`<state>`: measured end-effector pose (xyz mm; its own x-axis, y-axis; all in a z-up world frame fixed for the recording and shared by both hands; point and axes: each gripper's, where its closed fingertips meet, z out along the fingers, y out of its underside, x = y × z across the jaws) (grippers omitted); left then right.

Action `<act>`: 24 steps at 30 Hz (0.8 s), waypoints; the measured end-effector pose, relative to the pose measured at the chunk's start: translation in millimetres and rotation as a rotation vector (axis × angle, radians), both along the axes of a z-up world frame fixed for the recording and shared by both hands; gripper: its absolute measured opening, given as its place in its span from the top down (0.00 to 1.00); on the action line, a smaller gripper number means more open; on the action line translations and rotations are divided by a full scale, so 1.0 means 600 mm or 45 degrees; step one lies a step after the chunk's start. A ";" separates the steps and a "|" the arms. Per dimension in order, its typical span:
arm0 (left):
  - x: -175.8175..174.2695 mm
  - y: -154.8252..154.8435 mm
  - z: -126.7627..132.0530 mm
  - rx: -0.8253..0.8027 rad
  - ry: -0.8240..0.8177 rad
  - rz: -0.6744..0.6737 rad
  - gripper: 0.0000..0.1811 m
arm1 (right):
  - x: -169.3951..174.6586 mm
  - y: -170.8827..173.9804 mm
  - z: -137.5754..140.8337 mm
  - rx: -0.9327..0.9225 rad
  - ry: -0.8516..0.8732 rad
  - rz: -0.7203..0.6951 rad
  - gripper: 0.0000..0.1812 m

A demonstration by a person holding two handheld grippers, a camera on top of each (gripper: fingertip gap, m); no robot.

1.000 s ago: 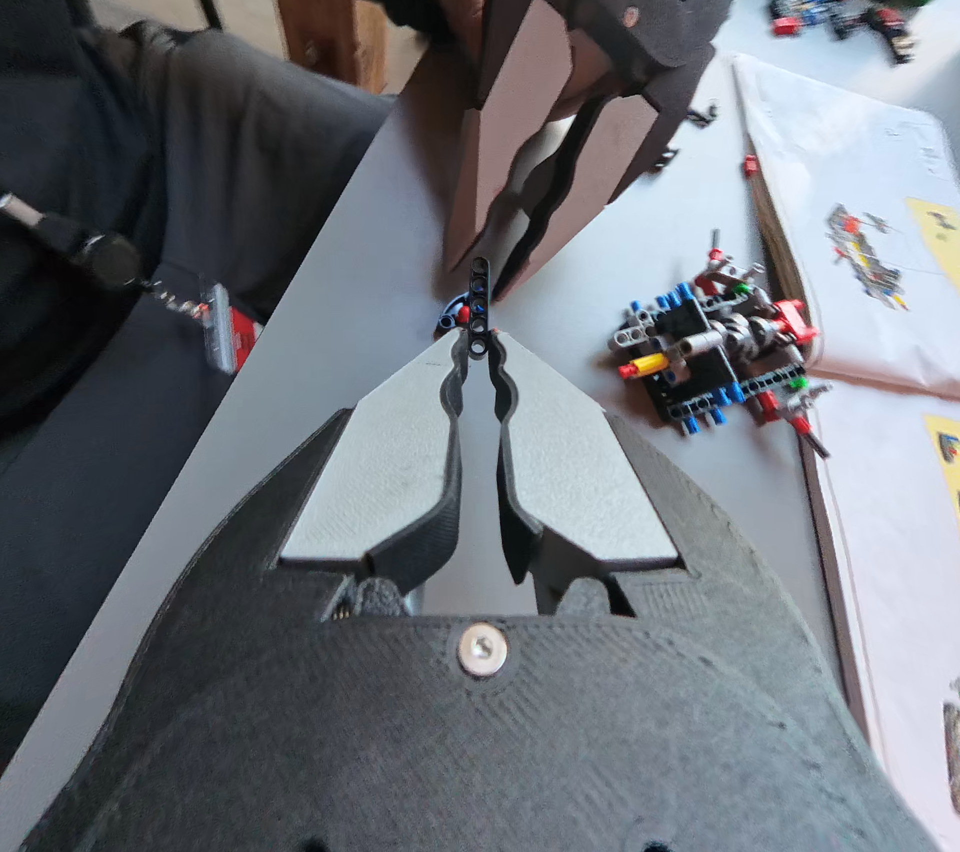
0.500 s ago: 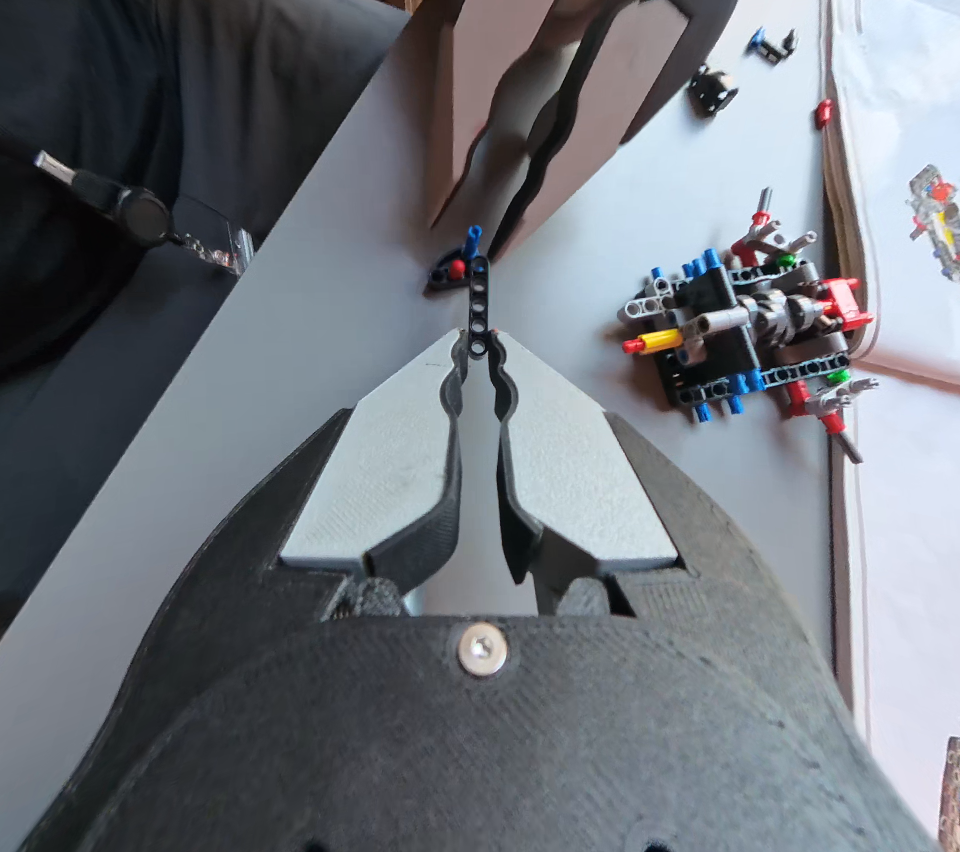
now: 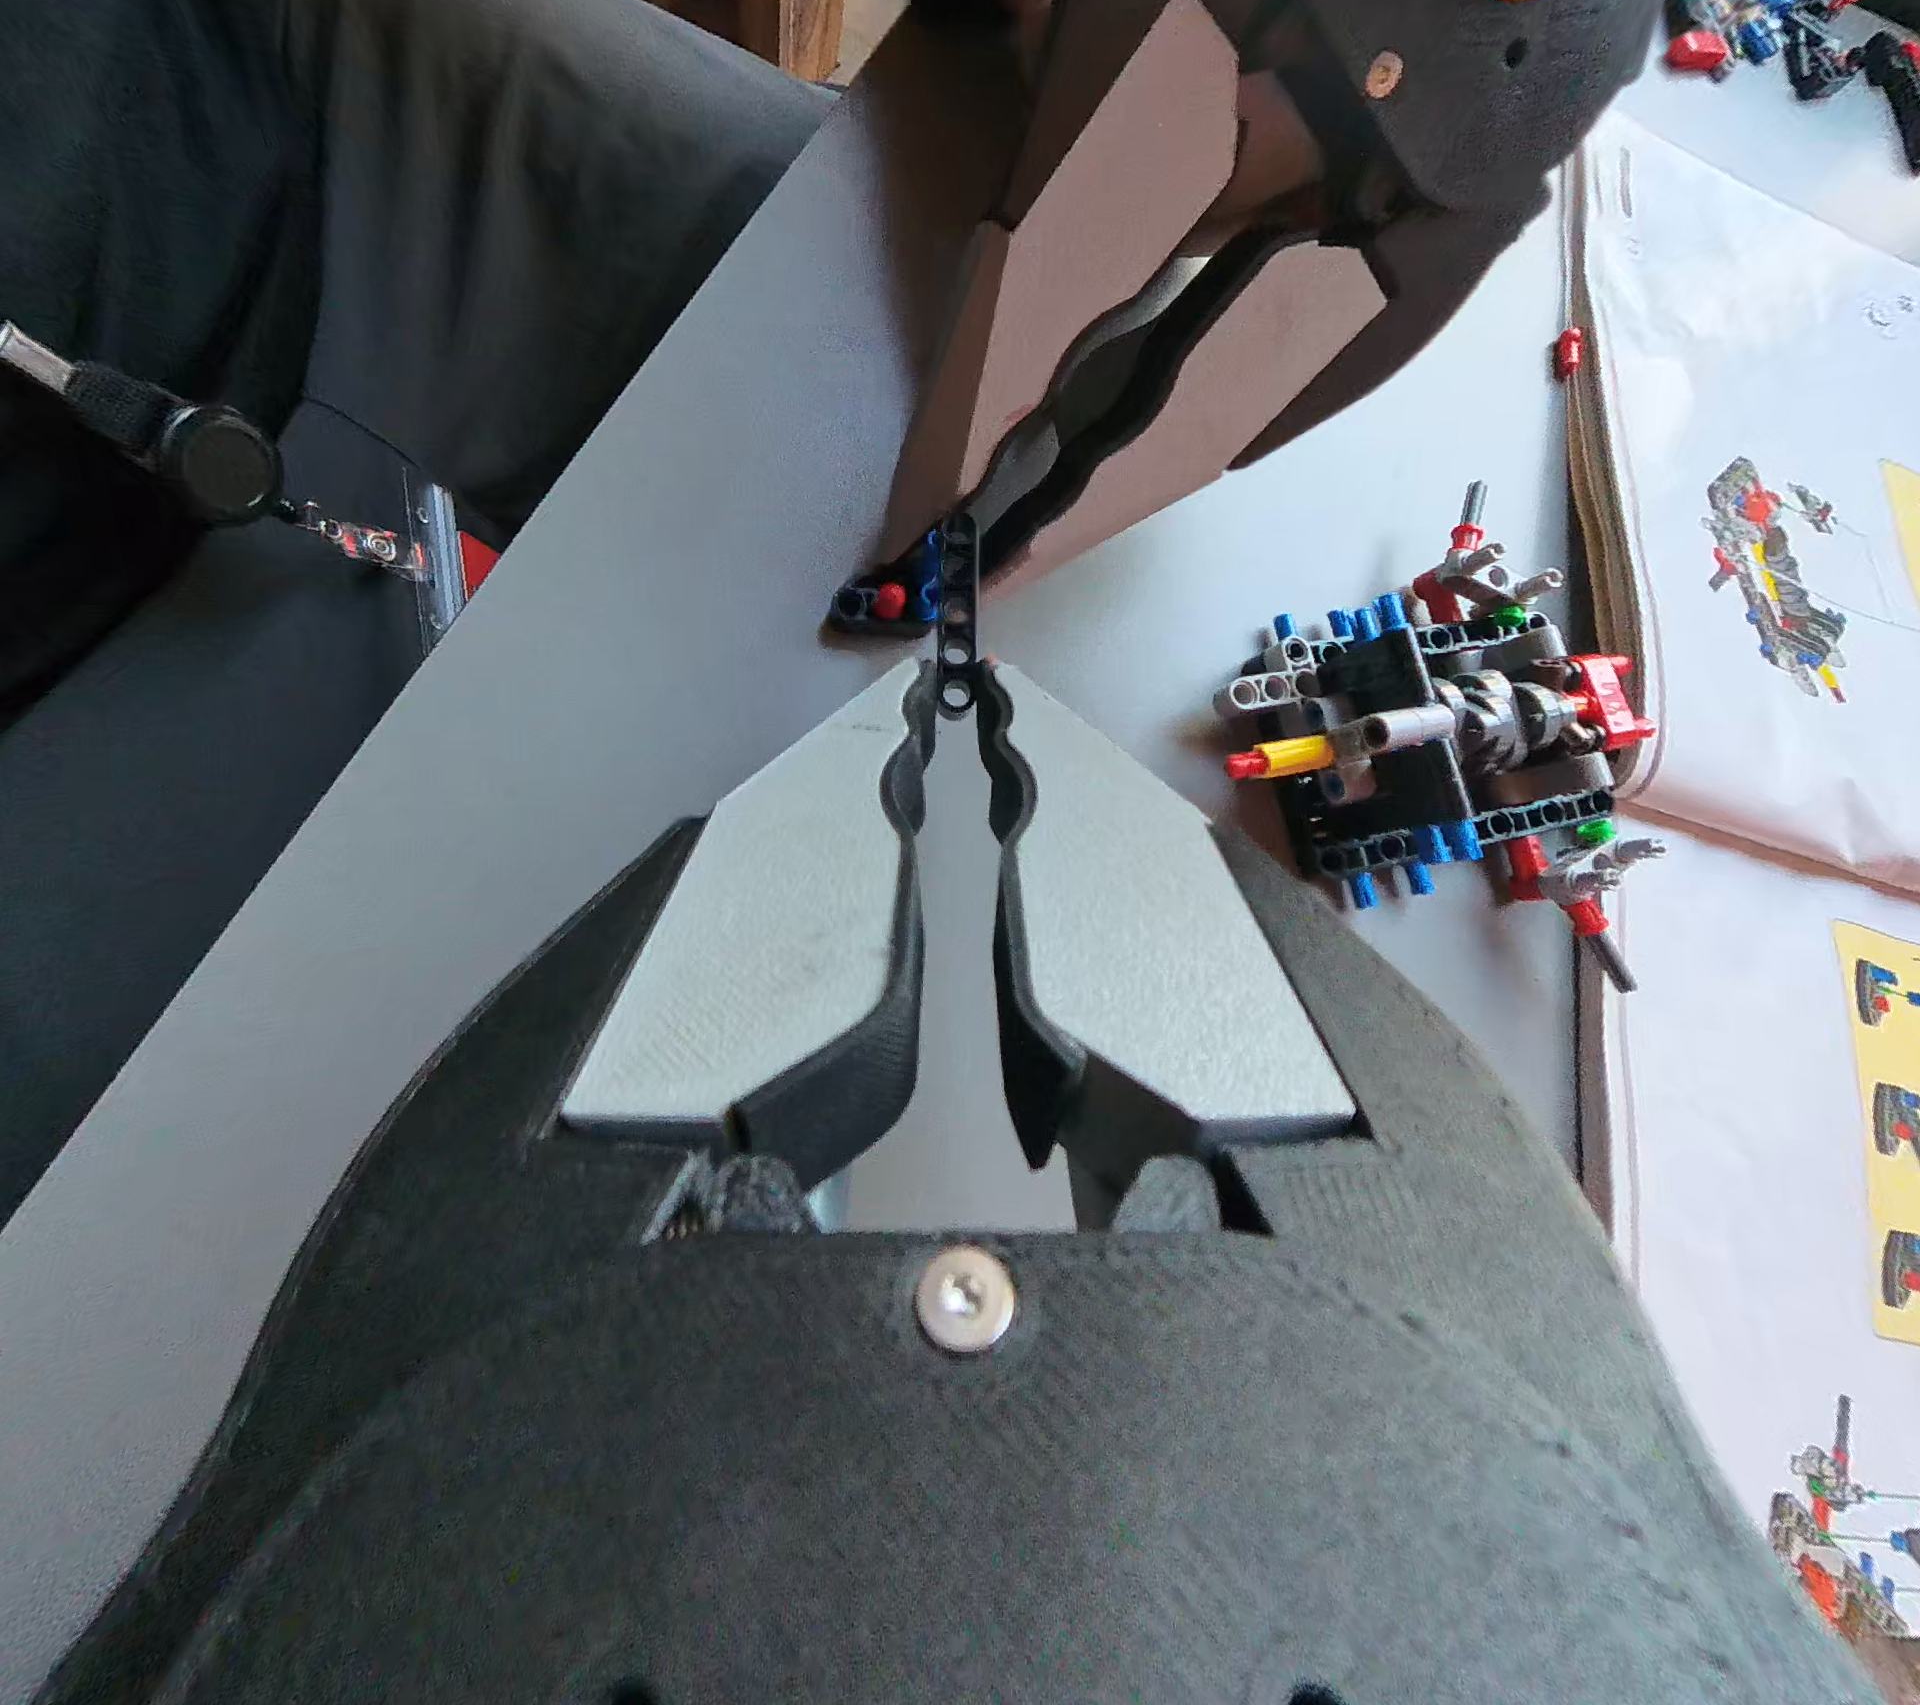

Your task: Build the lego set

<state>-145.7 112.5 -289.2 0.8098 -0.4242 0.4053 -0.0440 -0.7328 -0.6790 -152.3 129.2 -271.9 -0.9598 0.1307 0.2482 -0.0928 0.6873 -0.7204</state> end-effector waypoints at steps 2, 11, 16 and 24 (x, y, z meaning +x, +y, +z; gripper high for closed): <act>-0.003 0.001 0.001 0.002 -0.009 -0.004 0.95 | 0.001 0.000 0.001 -0.008 -0.001 0.003 0.97; -0.003 0.000 0.001 0.016 0.018 -0.003 0.93 | 0.003 0.005 0.000 0.001 -0.011 -0.009 0.97; -0.004 -0.002 0.002 0.018 0.007 0.005 0.93 | 0.005 0.006 0.000 -0.002 -0.014 -0.011 0.97; -0.004 -0.002 0.002 0.012 0.002 0.008 0.93 | 0.003 0.008 0.001 -0.003 -0.006 -0.020 0.97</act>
<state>-148.4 111.2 -288.3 0.8131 -0.4232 0.3998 -0.0408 -0.7265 -0.6860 -150.4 133.7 -271.2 -0.9587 0.1466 0.2436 -0.0784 0.6872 -0.7222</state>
